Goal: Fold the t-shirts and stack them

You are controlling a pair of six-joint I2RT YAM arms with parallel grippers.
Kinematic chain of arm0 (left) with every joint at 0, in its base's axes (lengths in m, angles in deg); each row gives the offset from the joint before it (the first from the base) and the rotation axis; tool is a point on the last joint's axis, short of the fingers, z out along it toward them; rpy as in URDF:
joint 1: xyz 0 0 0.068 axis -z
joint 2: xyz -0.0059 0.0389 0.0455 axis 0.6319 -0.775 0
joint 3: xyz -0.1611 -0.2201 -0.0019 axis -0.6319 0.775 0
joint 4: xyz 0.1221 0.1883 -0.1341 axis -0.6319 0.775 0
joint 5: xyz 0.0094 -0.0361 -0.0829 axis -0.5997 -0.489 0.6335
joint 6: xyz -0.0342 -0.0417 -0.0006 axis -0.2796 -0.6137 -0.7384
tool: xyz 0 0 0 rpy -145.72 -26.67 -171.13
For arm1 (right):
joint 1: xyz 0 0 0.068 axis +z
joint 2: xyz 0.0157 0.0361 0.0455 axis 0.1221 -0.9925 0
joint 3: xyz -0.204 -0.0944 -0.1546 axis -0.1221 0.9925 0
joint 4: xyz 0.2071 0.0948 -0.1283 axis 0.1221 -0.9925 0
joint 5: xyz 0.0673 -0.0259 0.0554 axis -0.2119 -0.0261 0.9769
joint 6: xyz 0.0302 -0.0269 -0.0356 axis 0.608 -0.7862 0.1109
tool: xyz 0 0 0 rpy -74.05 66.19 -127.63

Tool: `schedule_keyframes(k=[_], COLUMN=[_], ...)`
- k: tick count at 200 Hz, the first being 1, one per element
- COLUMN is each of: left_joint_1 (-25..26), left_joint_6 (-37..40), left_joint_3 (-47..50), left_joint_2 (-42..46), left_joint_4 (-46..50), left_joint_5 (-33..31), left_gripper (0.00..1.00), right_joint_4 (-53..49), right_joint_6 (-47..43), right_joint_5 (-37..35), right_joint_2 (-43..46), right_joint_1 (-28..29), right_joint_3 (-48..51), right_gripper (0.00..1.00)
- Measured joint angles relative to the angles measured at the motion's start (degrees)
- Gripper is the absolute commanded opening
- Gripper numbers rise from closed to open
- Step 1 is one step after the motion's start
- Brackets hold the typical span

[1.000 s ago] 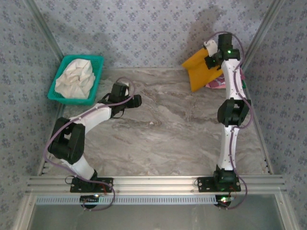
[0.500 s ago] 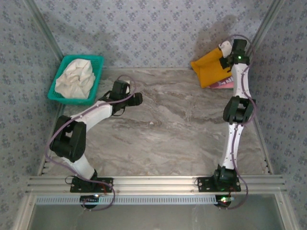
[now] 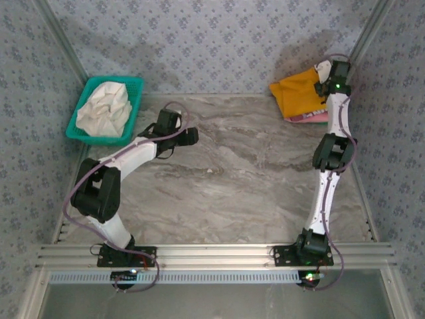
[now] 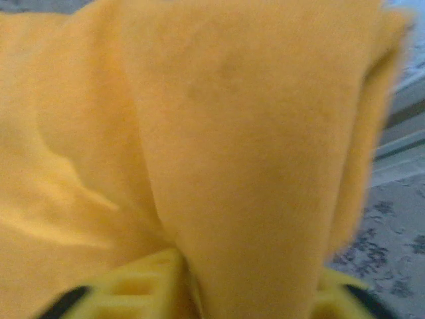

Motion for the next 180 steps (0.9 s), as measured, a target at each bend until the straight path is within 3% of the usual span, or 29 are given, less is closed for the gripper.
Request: schedule_keyframes(k=[13,56,65,81,101,136,180], left_joint_1=[0.1,0.5,0.5,0.5,0.2,-2.6,-4.0], left_joint_6=[0.0,0.2,0.4,0.9,2.0,4.0,10.2], left_joint_3=[-0.4,-0.6,0.1,3.1,8.3,14.4,26.9], left_joint_2=[-0.1,1.0,2.5,7.5,16.0,24.5,29.7], left_joint_4=[0.1,1.0,0.9,-0.1,-3.3,-8.9,-17.2], left_joint_5=[-0.3,-2.6,-3.7,-6.2,-9.4,-14.5,-23.6], left_gripper=[0.86,0.89,0.98,0.98,0.98,0.98,0.98], right_joint_4=[1.2,2.5,2.3,1.7,2.2,16.0,26.1], right_joint_6=[0.3,5.6,7.5,10.3,14.4,21.7,30.4], right_joint_5=[-0.7,-3.4,-3.9,-4.1,-4.3,-2.7,-1.7], right_joint_2=[0.0,1.1,2.4,7.1,16.9,39.3,52.9], right_joint_1=[-0.1,-0.1,0.0,0.0,0.2,2.4,7.7], right_joint_3=[0.0,0.6,1.6,5.2,14.8,45.5,73.2], right_gripper=[1.0,1.0,1.0,1.0,1.0,1.0,1.0])
